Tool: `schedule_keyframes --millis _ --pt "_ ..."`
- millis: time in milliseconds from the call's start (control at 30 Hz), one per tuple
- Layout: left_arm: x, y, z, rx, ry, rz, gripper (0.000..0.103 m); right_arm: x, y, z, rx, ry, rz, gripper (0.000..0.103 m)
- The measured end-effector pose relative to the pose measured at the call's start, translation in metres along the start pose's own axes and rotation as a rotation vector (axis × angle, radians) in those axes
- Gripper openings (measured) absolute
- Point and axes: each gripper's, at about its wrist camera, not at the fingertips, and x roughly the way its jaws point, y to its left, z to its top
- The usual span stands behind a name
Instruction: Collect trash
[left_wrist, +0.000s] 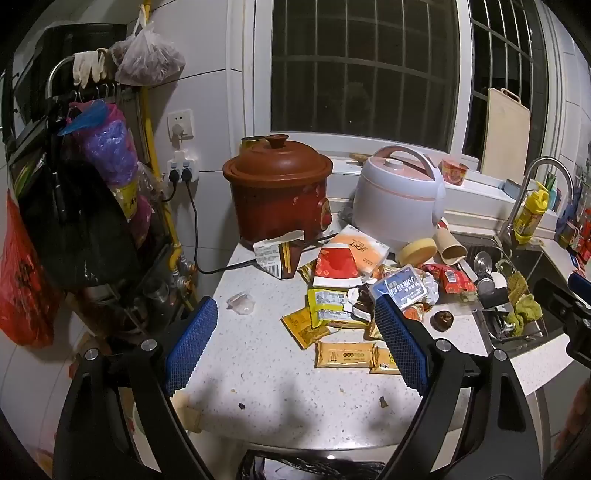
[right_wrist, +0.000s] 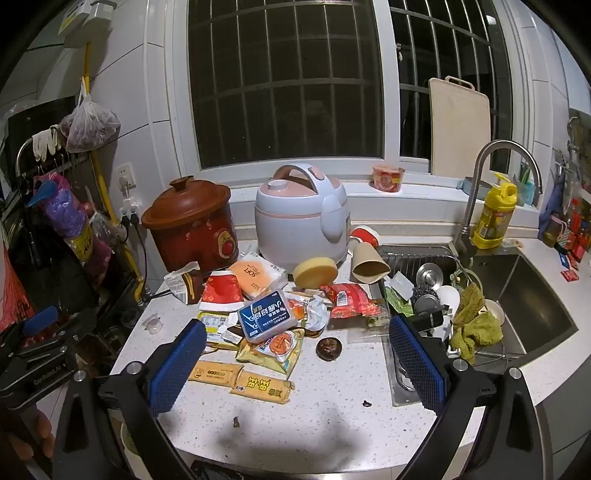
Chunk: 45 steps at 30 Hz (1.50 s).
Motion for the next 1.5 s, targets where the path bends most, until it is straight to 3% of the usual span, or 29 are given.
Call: schedule_keyframes --millis 1500 --pt "-0.0029 -0.0058 0.0004 0.007 -0.001 -0.005 0.085 -0.0035 -0.0036 -0.0039 0.007 -0.002 0.010 0.098"
